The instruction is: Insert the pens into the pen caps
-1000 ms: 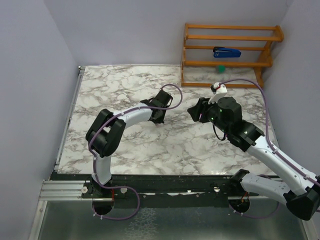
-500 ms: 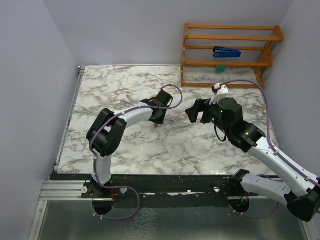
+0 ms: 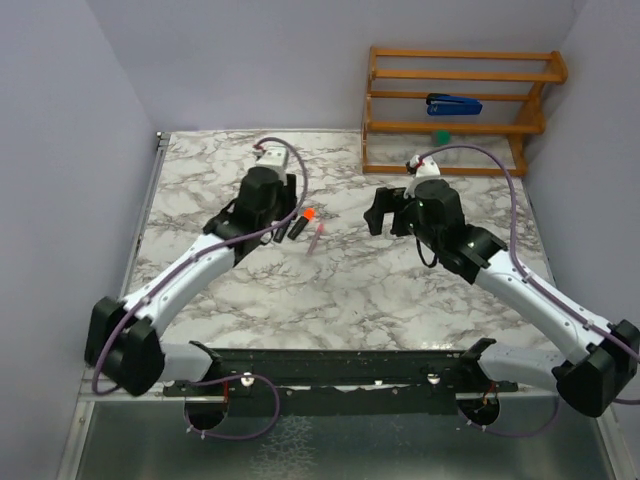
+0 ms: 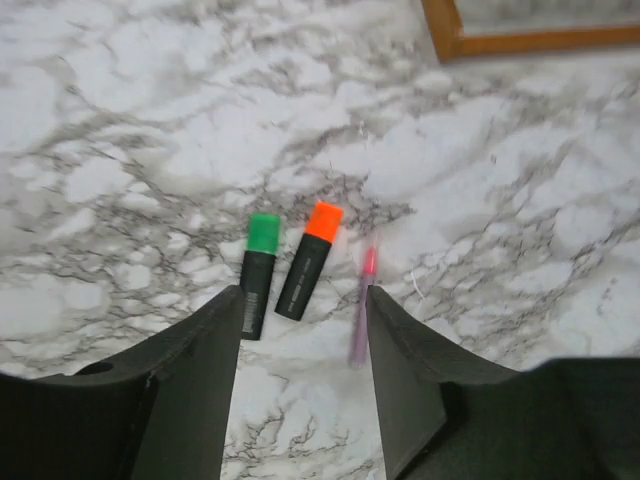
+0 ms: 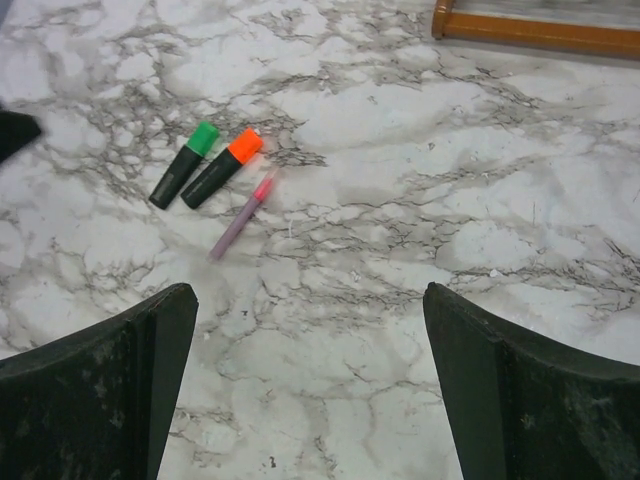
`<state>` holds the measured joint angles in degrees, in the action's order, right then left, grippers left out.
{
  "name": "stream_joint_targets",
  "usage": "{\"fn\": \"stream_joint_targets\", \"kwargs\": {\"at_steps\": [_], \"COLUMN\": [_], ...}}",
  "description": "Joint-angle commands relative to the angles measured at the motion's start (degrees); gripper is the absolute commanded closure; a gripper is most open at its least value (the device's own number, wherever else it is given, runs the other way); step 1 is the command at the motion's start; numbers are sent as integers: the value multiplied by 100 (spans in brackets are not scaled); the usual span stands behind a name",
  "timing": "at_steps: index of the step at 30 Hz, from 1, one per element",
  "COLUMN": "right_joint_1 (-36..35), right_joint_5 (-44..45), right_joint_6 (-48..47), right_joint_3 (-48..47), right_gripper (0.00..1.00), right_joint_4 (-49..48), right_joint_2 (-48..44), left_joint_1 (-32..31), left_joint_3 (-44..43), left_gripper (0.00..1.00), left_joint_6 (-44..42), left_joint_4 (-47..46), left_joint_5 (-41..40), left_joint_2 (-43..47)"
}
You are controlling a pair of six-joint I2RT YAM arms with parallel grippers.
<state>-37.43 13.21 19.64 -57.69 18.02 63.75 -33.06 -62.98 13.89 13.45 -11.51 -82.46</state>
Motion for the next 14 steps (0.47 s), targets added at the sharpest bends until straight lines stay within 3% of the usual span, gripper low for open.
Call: {"fn": "stream_joint_targets", "kwargs": {"at_steps": [1,5,14], "right_joint_1": [373,843,895], "right_joint_5": [-163,-620,-457], "right_joint_6": [-120,-70,-391], "right_joint_3": [-188,-143,-594], "right_gripper": [0,0,0], "right_joint_4": [-214,-738,-680], "right_joint_2": [538,722,990], "left_joint_1": [221,247,247], "left_joint_3": [890,810,1041], "left_gripper": [46,46,46], "left_joint_6": [-119,-171,-45], "left_joint_4": [-1284,-928,-1036], "left_joint_5": [-322,-309,-317], "left_joint_2": [1629,1948,2161]}}
